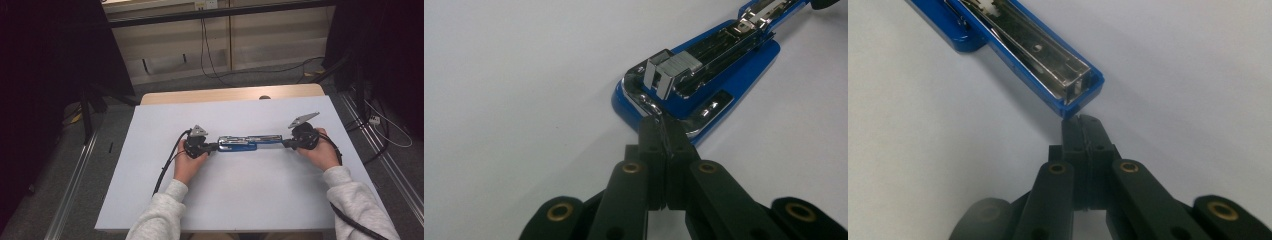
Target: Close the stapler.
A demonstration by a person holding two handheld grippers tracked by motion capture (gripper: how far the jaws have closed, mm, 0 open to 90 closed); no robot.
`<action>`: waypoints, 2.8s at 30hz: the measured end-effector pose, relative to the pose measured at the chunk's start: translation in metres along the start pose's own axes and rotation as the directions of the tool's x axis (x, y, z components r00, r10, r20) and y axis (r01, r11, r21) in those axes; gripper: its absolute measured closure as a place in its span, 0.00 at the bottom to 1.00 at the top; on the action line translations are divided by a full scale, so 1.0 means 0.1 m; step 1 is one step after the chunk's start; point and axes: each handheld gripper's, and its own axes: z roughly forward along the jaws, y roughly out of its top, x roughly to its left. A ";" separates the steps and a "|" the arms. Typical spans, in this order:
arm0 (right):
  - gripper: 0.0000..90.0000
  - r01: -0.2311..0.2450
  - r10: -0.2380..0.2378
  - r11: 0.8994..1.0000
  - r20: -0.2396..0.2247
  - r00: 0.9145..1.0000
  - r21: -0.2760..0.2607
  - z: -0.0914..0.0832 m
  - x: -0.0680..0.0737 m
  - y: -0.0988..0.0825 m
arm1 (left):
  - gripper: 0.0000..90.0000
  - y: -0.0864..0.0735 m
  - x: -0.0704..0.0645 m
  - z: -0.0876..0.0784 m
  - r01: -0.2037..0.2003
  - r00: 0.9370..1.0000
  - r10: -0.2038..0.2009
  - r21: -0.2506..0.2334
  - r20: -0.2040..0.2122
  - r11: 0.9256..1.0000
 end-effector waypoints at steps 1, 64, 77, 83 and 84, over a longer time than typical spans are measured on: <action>1.00 -0.002 0.002 1.000 0.002 1.000 -0.001 -0.01 0.00 0.00 | 0.99 0.00 0.00 0.00 0.001 1.000 -0.001 0.001 0.000 1.000; 0.23 -0.189 0.186 0.961 -0.034 0.982 -0.204 -0.30 0.18 -0.08 | 0.20 -0.10 -0.02 -0.74 0.088 0.996 -0.089 -0.109 0.000 0.990; 0.16 -0.141 0.134 0.969 -0.048 0.990 -0.203 -0.43 0.47 -0.24 | 0.12 -0.37 0.00 -1.08 0.128 0.992 -0.130 -0.130 -0.001 0.983; 0.15 -0.134 0.124 0.969 -0.063 0.990 -0.210 -0.48 0.56 -0.29 | 0.11 -0.45 -0.01 -1.23 0.124 0.991 -0.129 -0.154 -0.024 0.980; 0.15 -0.132 0.121 0.970 -0.065 0.990 -0.206 -0.48 0.58 -0.31 | 0.11 -0.46 -0.01 -1.25 0.122 0.992 -0.128 -0.156 -0.026 0.980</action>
